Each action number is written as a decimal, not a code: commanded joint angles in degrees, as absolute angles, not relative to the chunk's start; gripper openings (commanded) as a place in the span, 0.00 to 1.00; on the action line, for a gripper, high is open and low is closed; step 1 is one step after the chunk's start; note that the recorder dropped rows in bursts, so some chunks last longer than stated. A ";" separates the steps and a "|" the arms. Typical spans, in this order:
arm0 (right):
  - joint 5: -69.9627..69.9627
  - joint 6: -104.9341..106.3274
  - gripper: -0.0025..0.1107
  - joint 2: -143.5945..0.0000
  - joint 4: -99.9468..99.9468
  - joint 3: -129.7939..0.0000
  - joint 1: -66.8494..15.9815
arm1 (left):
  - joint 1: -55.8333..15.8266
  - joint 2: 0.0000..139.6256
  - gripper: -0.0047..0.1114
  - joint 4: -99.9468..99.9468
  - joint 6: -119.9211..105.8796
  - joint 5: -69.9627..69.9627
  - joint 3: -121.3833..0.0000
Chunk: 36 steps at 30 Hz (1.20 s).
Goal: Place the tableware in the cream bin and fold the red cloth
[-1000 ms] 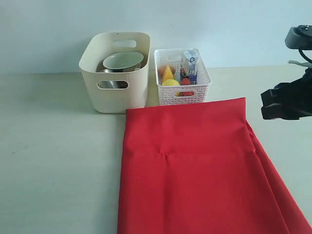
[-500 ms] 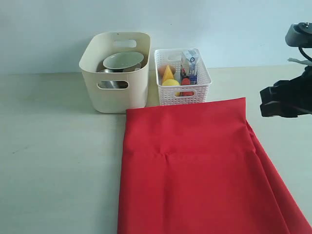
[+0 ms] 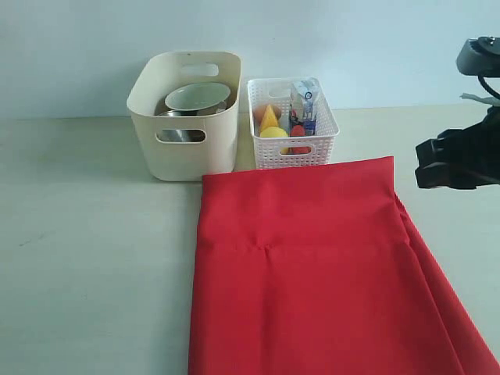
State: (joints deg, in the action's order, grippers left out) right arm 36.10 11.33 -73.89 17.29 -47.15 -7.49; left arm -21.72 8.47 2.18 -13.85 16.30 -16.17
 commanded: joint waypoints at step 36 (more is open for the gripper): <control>36.24 12.89 0.51 -73.98 18.17 -47.25 -7.35 | 7.32 0.00 0.04 12.84 -19.28 16.76 0.00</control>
